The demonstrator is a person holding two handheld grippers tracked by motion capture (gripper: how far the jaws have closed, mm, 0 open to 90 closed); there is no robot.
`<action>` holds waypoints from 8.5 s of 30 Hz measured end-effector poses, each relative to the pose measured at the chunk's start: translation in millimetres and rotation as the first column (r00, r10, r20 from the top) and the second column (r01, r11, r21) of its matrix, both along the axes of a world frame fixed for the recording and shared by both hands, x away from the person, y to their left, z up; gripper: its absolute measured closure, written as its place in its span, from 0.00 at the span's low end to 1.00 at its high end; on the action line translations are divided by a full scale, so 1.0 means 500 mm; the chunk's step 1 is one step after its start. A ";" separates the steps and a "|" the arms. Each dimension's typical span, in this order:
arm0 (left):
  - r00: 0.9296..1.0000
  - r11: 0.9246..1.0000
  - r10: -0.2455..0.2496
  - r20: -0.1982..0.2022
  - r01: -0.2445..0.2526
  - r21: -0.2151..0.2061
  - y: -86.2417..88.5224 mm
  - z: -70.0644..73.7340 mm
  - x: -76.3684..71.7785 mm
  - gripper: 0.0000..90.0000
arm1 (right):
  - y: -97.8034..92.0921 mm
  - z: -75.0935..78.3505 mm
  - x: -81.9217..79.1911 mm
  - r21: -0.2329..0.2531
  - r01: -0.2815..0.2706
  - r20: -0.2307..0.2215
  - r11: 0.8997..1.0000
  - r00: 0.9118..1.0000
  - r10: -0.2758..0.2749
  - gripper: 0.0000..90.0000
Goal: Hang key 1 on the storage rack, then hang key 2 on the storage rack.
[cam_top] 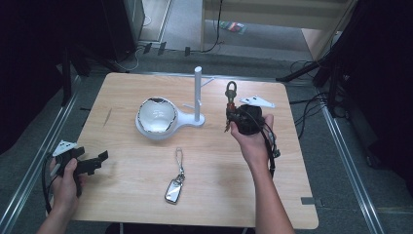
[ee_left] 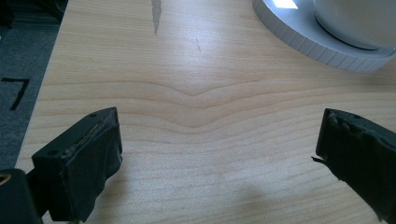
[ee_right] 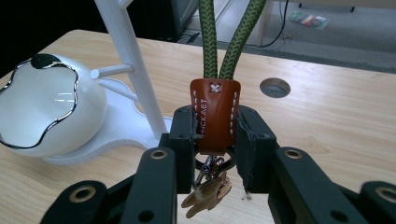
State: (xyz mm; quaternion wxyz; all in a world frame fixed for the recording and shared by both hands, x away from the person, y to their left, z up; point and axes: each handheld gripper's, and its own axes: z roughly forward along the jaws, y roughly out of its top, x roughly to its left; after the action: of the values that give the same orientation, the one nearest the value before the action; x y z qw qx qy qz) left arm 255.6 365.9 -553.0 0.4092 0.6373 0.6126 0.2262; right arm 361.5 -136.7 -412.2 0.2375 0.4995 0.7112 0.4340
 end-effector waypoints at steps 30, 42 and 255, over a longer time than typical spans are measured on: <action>1.000 1.000 -0.003 0.001 0.003 -0.003 0.001 0.000 0.000 0.01 | 0.046 0.008 0.041 0.071 -0.077 0.055 0.994 0.996 0.074 0.79; 1.000 1.000 -0.002 0.002 0.002 -0.003 0.000 0.000 0.000 0.01 | 0.058 -0.005 0.061 0.088 -0.091 0.038 0.992 0.995 0.088 0.79; 1.000 1.000 0.001 -0.004 -0.001 0.002 0.000 0.000 0.004 0.01 | 0.335 -0.194 -0.096 -0.308 -0.378 -0.670 0.873 0.738 0.083 0.86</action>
State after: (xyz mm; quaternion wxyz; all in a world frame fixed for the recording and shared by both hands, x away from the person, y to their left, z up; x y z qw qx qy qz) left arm 257.5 366.1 -553.1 0.4073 0.6378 0.6135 0.2256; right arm 313.4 30.5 -509.4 0.0275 0.4580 0.8829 0.0998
